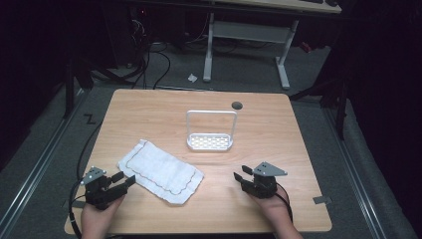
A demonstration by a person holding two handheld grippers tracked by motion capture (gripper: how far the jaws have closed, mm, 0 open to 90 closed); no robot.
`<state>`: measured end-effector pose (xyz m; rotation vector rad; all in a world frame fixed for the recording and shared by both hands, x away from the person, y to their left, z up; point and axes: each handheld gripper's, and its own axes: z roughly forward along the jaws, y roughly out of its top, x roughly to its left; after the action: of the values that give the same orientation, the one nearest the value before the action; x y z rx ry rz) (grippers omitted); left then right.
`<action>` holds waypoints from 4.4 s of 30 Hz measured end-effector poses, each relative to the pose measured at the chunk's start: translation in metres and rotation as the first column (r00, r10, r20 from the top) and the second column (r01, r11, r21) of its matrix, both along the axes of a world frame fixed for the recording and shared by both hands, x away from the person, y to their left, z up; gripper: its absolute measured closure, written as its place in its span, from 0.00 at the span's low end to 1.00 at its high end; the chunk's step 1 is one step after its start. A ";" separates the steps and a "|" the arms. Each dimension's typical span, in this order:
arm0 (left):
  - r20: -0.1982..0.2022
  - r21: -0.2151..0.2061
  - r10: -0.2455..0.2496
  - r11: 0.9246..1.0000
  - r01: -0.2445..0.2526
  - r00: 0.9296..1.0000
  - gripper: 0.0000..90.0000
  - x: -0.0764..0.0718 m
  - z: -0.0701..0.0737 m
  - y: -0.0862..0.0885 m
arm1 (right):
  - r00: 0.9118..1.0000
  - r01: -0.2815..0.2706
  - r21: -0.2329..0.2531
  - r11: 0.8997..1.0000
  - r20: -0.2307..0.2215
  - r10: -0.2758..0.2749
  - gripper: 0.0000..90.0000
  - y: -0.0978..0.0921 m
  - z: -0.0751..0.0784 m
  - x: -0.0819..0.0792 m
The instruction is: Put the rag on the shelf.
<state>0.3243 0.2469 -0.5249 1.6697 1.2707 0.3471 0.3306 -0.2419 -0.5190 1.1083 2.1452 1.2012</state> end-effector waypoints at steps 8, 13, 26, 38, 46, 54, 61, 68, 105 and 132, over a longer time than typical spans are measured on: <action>0.014 0.004 0.015 1.000 -0.015 1.000 0.47 -0.003 -0.002 0.006 | 1.000 -0.017 -0.020 1.000 -0.021 0.017 0.61 0.002 -0.003 0.002; 0.009 0.009 0.009 1.000 -0.009 1.000 0.47 -0.004 -0.002 0.009 | 0.999 -0.029 -0.040 0.999 -0.037 0.028 0.61 0.009 -0.008 0.006; -0.010 0.096 -0.082 0.992 0.082 0.997 0.48 0.001 -0.005 -0.013 | 0.997 -0.056 -0.071 0.996 -0.060 0.052 0.64 0.022 -0.015 0.004; -0.086 0.167 -0.179 0.967 0.191 0.980 0.92 -0.002 -0.003 -0.084 | 0.985 -0.160 -0.025 0.987 -0.071 0.158 1.00 0.089 0.006 0.028; -0.075 0.214 -0.200 0.954 0.212 0.977 0.91 -0.004 -0.011 -0.089 | 0.975 -0.216 -0.089 0.972 -0.080 0.209 1.00 0.147 -0.003 0.056; -0.090 0.193 -0.258 0.943 0.271 0.962 0.90 -0.009 -0.011 -0.095 | 0.968 -0.233 -0.098 0.967 -0.120 0.221 1.00 0.123 -0.018 0.025; -0.100 0.179 -0.407 0.890 0.419 0.908 0.85 -0.032 -0.011 -0.116 | 0.966 -0.229 -0.077 0.970 -0.144 0.217 1.00 0.090 -0.017 -0.025; -0.064 0.154 -0.308 0.937 0.314 0.949 0.82 -0.027 -0.005 -0.104 | 0.971 -0.232 -0.048 0.972 -0.076 0.228 1.00 0.100 0.000 -0.012; -0.079 0.197 -0.313 0.926 0.323 0.946 0.86 0.015 -0.011 -0.135 | 0.978 -0.178 -0.130 0.975 -0.129 0.162 1.00 0.100 -0.015 0.019; -0.059 0.085 -0.250 0.963 0.254 0.967 0.48 0.069 -0.016 -0.177 | 0.988 -0.092 -0.093 0.991 -0.130 0.079 0.94 0.028 -0.018 -0.018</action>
<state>0.3934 0.0698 -0.5407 1.9038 1.0728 0.2153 0.3128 -0.2142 -0.5369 1.0855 2.3420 1.0746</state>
